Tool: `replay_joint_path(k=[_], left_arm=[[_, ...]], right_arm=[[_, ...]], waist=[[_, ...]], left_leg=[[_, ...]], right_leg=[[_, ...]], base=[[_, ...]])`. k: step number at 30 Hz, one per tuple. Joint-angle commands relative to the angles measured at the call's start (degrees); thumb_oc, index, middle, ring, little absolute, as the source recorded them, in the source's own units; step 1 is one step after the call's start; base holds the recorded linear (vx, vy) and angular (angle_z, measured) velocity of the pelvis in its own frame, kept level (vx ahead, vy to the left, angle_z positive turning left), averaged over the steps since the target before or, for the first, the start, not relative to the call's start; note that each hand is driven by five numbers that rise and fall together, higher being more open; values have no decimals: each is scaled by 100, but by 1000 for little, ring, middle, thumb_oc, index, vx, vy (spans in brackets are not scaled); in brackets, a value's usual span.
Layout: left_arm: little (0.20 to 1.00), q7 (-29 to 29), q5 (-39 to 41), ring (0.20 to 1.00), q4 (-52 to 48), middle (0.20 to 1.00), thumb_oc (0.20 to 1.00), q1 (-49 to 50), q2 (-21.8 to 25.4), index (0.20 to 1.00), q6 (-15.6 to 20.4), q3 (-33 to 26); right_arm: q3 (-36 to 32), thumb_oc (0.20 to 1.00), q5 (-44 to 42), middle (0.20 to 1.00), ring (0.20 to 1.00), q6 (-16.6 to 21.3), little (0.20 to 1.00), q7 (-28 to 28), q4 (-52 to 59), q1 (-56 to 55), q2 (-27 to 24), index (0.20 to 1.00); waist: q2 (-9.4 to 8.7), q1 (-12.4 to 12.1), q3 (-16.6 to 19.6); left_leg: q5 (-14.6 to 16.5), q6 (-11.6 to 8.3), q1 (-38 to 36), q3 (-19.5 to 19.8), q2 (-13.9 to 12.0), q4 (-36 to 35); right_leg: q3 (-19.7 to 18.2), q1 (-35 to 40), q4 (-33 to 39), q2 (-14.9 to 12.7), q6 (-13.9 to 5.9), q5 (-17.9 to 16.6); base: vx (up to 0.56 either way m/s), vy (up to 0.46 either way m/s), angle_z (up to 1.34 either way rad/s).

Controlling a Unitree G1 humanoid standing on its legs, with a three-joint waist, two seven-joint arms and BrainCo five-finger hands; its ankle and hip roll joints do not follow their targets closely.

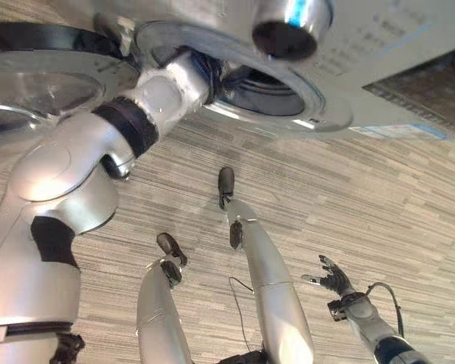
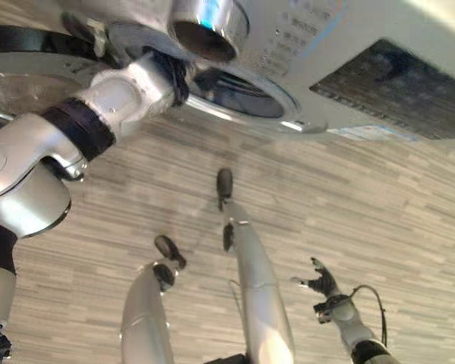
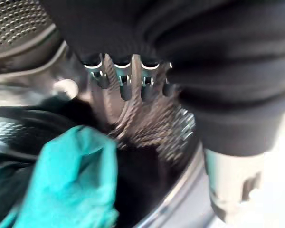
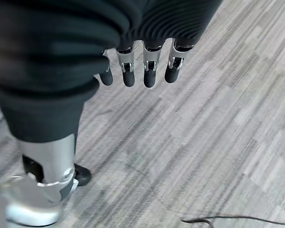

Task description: Grab the laundry basket,head to the washer,open it,put in the laundry and shut it.

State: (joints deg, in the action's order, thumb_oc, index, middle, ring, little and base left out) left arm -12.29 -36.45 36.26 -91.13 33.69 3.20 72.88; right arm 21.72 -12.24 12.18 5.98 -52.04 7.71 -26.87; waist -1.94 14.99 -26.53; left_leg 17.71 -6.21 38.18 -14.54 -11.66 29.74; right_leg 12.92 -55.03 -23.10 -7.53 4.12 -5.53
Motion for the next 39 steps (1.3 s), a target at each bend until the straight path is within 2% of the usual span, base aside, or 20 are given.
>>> replay_joint_path(k=[1,2,3,5,6,9,12,13,14,15,16,19,20,23,25,30,32,35,37,39], left_arm=[[1000,-57,1243,1000,-689,1000,1000,283,352,1000,169,-1616],[1000,181,2100,1000,-1203,1000,1000,1307,588,1000,413,-2175],[1000,212,2110,1000,-1273,1000,1000,1384,629,1000,397,-2234],[1000,714,2958,1000,-2058,1000,1000,2965,943,1000,645,-2779],[1000,743,2964,1000,-2123,1000,1000,3046,979,1000,628,-2841],[1000,1333,4133,1000,-2979,1000,1000,4832,1156,1000,747,-3403],[1000,1466,4383,1000,-3214,1000,1000,5263,1239,1000,725,-3601],[1000,1671,4860,1000,-3500,1000,1000,5985,1185,1000,727,-3798],[1000,1691,4869,1000,-3558,1000,1000,6069,1214,1000,705,-3867],[1000,1643,4935,1000,-3426,1000,1000,6783,314,1000,528,-4071],[1000,1613,4872,1000,-3226,1000,1000,6891,-42,1000,468,-4093],[1000,1520,4711,1000,-2867,1000,1000,7019,-434,1000,439,-4137],[1000,1456,4462,1000,-2631,1000,1000,7230,-580,1000,461,-4168],[1000,1378,4142,1000,-2439,1000,1000,7460,-594,1000,493,-4271],[1000,1223,3597,1000,-1958,1000,1000,8139,-626,1000,454,-4701],[1000,869,3127,1000,-1127,1000,1000,8582,-770,1000,322,-5272],[1000,406,2684,1000,-670,1000,1000,8554,-622,1000,226,-5689],[1000,120,2615,1000,-268,1000,1000,8408,-428,1000,211,-6035],[1000,-267,2586,1000,565,1000,1000,7746,50,1000,196,-6175],[1000,-233,2484,1000,1426,1000,1000,6811,773,1000,149,-5845]], right_arm=[[-293,1000,162,1000,1000,-297,1000,-91,-44,-747,-214,1000],[-415,1000,257,1000,1000,-407,1000,-117,-141,-811,-90,1000],[-391,1000,262,1000,1000,-407,1000,-116,-138,-833,-117,1000],[-494,1000,410,1000,1000,-530,1000,-173,-340,-868,40,1000],[-464,1000,414,1000,1000,-528,1000,-173,-341,-882,20,1000],[-453,1000,676,1000,1000,-693,1000,-230,-607,-831,186,1000],[-398,1000,722,1000,1000,-733,1000,-265,-659,-815,212,1000],[-395,1000,785,1000,1000,-780,1000,-293,-788,-752,339,1000],[-354,1000,785,1000,1000,-776,1000,-292,-794,-753,330,1000],[-231,1000,867,1000,1000,-850,1000,-348,-931,-653,540,1000],[-187,1000,858,1000,1000,-866,1000,-357,-953,-616,599,1000],[-190,1000,849,1000,1000,-892,1000,-375,-995,-594,668,1000],[-222,1000,872,1000,1000,-912,1000,-358,-1067,-570,729,1000],[-269,1000,911,1000,1000,-935,1000,-354,-1129,-580,790,1000],[-466,1000,921,1000,1000,-972,1000,-368,-1256,-683,932,1000],[-662,1000,985,1000,1000,-1056,1000,-449,-1479,-885,1087,1000],[-620,1000,1222,1000,1000,-1109,1000,-507,-1664,-946,1117,1000],[-469,1000,1372,1000,1000,-1109,1000,-581,-1675,-948,1151,1000],[-268,1000,1421,1000,1000,-1056,1000,-584,-1624,-862,1115,1000],[-103,1000,1398,1000,1000,-972,1000,-530,-1522,-666,998,1000]], waist=[[136,89,501],[96,-33,541],[109,-11,547],[72,-187,581],[76,-163,581],[41,-360,651],[21,-378,659],[10,-492,752],[-3,-467,726],[-39,-539,941],[-49,-559,1001],[-33,-586,1154],[-94,-618,1293],[-69,-683,1448],[-14,-825,1834],[-53,-898,2125],[-61,-968,2241],[-115,-1014,2312],[-166,-1023,2275],[-249,-979,2180]], left_leg=[[-103,501,-13,392,27,-164],[-98,513,-233,420,122,-225],[-101,514,-272,415,121,-244],[-80,537,-595,440,216,-296],[-81,538,-638,433,215,-314],[-24,554,-1178,418,270,-382],[-17,566,-1396,404,263,-455],[-12,568,-1698,386,251,-576],[-24,566,-1778,371,253,-620],[-57,575,-2241,370,256,-860],[-84,572,-2434,349,271,-981],[-133,578,-2750,308,315,-1182],[-412,570,-2976,209,402,-1399],[-528,542,-3337,243,473,-1746],[-736,474,-3996,279,593,-2414],[-857,477,-4387,316,679,-2793],[-848,467,-4621,312,675,-2974],[-903,456,-4688,320,697,-3054],[-889,435,-4651,364,666,-3001],[-919,425,-4419,379,641,-2851]], right_leg=[[-137,548,106,-55,-1014,537],[-109,824,277,-102,-1012,441],[-109,863,299,-97,-1015,433],[-117,1253,499,-150,-1024,327],[-119,1295,520,-145,-1027,319],[-96,1960,814,-214,-1088,156],[-103,2208,944,-203,-1102,107],[-128,2578,1166,-216,-1150,15],[-134,2650,1205,-208,-1153,-3],[-202,3152,1504,-212,-1211,-96],[-209,3338,1591,-222,-1231,-112],[-243,3609,1706,-217,-1268,-139],[-193,3818,1848,-330,-1233,-271],[-226,4071,2012,-339,-1295,-320],[-203,4561,2280,-337,-1398,-337],[-137,4893,2322,-404,-1414,-234],[-59,5087,2300,-411,-1437,-131],[-28,5144,2298,-447,-1443,-109],[-16,5154,2278,-428,-1462,-85],[-1,5007,2250,-404,-1471,-110]], base=[[-31,72,13],[-15,53,5],[-5,50,-12],[10,69,-7],[20,82,11],[41,76,29],[48,34,6],[60,34,1],[164,105,-24],[119,104,-22],[120,104,-9],[32,75,11],[-46,74,-6],[25,95,-8],[150,163,10],[90,51,11],[150,48,11],[97,28,13],[31,11,3],[-66,7,1]])
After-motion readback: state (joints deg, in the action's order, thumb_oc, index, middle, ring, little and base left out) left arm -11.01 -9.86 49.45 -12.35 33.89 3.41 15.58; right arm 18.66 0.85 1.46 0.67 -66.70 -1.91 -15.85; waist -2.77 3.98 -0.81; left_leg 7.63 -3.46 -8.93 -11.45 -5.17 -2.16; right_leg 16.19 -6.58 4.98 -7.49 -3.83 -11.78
